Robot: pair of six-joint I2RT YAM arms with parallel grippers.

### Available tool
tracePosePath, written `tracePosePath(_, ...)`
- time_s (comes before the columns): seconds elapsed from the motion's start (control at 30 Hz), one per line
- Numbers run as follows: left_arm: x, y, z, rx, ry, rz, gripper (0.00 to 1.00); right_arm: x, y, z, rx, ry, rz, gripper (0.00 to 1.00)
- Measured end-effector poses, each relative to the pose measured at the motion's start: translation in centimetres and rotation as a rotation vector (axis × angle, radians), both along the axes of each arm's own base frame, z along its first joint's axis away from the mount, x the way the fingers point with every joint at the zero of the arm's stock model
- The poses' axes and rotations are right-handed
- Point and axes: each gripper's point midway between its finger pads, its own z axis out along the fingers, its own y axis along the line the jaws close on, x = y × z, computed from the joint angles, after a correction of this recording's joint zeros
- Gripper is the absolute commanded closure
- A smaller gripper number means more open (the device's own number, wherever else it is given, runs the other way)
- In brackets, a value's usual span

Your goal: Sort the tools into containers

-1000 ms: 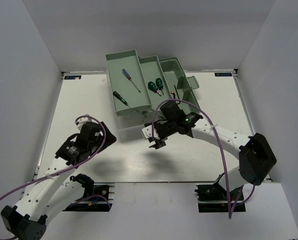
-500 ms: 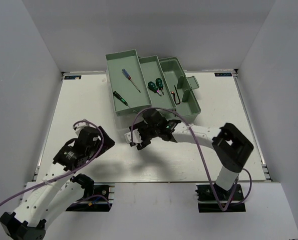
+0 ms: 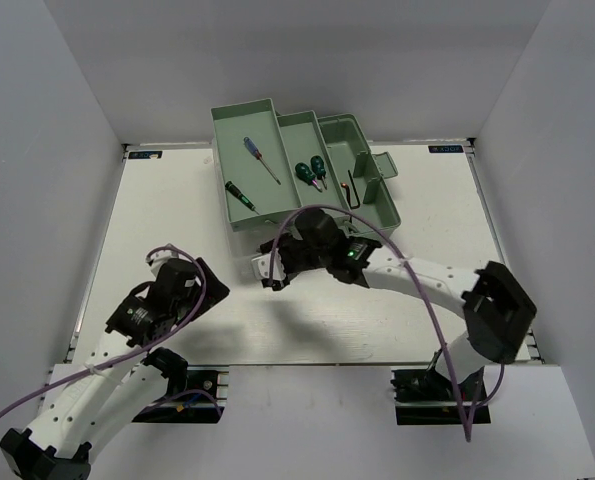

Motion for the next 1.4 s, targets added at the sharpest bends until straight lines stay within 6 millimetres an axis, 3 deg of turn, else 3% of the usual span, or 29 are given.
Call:
tracePosePath(0.07,-0.1,0.0,-0.3,0.001,0.007,-0.002,0.00,-0.3,-0.1,2.8,0.058,-0.026,0.003,0.38)
tracePosePath(0.17,-0.1,0.0,-0.5,0.001,0.011,-0.003,0.00,0.2,0.2,3.4,0.067,-0.036,-0.019,0.35)
tracePosePath(0.27,0.0,-0.1,-0.4,-0.001,0.006,-0.003,0.00,1.8,1.0,1.0,0.006,-0.016,-0.060,0.34)
tracePosePath(0.47,0.1,-0.1,-0.3,-0.003,0.003,-0.003,0.00,4.4,1.3,-6.2,-0.168,0.024,-0.145,0.35)
tracePosePath(0.57,0.0,-0.1,-0.2,-0.010,-0.002,0.002,0.00,5.6,1.4,-7.9,-0.211,0.012,-0.185,0.39)
tracePosePath(0.63,0.0,-0.1,0.0,-0.017,-0.008,0.006,0.00,6.1,1.4,-8.1,-0.220,0.004,-0.201,0.49)
tracePosePath(0.67,0.0,-0.1,0.1,-0.022,-0.015,0.008,0.00,6.1,1.4,-8.2,-0.222,0.002,-0.201,0.73)
tracePosePath(0.7,-0.1,-0.1,0.2,-0.026,-0.020,0.009,0.00,6.1,1.3,-8.2,-0.227,0.000,-0.196,0.88)
tracePosePath(0.73,-0.1,-0.1,0.3,-0.031,-0.026,0.011,0.00,6.1,1.4,-8.0,-0.222,0.017,-0.206,1.00)
tracePosePath(0.87,0.3,-0.4,-0.2,-0.055,-0.034,0.029,0.00,4.7,0.5,-8.0,-0.254,0.124,-0.193,1.00)
tracePosePath(0.97,0.7,-1.3,-1.7,-0.113,-0.012,0.059,0.00,3.4,-0.2,-7.8,-0.284,0.207,-0.203,1.00)
tracePosePath(1.17,-0.4,-3.5,-8.4,-0.314,0.117,0.151,0.00,2.6,0.3,-5.7,-0.254,0.348,-0.249,1.00)
tracePosePath(1.3,0.3,-4.3,-7.4,-0.445,0.069,0.207,0.03,2.6,0.9,-2.8,-0.194,0.411,-0.285,1.00)
tracePosePath(1.4,0.6,-4.0,-7.9,-0.500,0.041,0.259,0.05,2.7,1.0,-0.8,-0.145,0.459,-0.297,1.00)
